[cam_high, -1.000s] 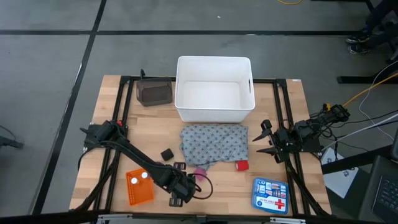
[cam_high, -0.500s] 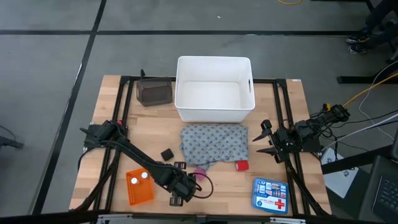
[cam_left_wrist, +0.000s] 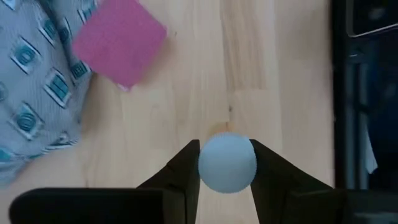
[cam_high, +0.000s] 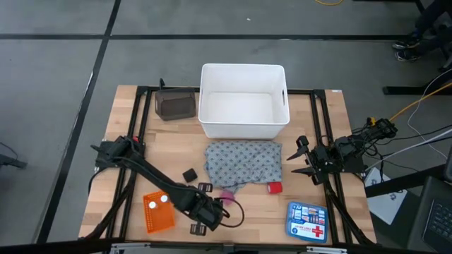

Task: Pick & Place Medicine items
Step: Put the yellow pill bottle into the orange bin

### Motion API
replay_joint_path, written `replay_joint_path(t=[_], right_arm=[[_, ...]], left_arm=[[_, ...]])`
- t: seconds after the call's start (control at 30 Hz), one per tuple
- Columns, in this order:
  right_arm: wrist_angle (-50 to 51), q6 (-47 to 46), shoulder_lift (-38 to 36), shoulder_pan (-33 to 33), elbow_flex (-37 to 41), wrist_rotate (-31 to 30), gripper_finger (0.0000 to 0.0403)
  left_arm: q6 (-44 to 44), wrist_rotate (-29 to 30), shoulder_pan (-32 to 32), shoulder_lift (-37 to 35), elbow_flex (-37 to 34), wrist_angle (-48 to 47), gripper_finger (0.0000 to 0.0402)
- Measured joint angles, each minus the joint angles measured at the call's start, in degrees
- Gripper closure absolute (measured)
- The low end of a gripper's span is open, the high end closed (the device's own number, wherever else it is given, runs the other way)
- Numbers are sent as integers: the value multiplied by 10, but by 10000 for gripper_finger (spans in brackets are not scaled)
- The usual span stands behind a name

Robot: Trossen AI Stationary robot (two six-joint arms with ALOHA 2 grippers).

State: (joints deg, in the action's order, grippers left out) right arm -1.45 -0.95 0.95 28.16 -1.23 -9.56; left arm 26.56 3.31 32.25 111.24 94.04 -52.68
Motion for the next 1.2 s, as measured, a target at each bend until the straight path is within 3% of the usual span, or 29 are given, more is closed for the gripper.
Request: replay_joint_path(t=[0.17,0.37,0.67,0.87,1.03,1.2], right_arm=[[0,0,0,0,0,0,179],[0,0,0,0,0,0,179],[0,0,0,0,0,0,179],[0,0,0,0,0,0,179],[0,0,0,0,0,0,179],[0,0,0,0,0,0,179]], left_arm=[[-5,0,14,0,60,-97,302],[49,6,43,0,102,-197,302],[149,3,108,-16,108,-229,302],[223,54,155,-40,108,-256,302],[290,72,181,-60,71,-268,302],[334,72,195,-95,-13,-220,302]])
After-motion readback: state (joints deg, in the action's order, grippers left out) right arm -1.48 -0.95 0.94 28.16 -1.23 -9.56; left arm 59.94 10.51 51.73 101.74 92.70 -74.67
